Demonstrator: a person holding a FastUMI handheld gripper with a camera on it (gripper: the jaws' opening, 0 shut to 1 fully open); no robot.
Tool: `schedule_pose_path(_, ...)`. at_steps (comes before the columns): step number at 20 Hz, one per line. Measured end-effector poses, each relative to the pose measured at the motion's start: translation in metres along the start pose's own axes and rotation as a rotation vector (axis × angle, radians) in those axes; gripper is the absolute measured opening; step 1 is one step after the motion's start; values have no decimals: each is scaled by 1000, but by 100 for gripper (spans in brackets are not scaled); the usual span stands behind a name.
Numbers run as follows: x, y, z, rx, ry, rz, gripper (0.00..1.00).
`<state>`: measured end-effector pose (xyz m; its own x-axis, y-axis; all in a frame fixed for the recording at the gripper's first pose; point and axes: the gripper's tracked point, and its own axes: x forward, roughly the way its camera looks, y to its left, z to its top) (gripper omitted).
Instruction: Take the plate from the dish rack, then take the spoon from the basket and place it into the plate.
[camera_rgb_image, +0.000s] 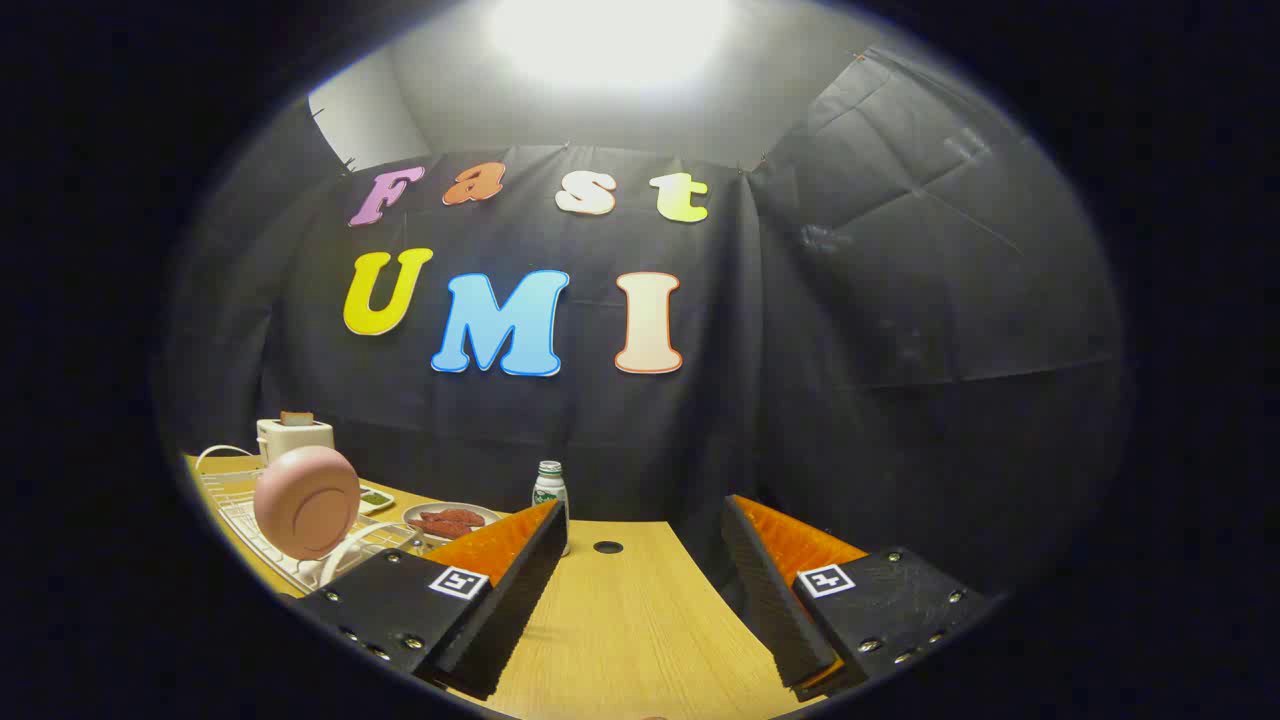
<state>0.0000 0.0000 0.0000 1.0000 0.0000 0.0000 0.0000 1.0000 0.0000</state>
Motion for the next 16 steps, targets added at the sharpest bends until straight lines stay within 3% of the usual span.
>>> schedule_pose_path(8, -52, 102, 67, 171, 64, 207, 97)
schedule_pose_path(16, -17, 201, 88, 185, 151, 411, 97)
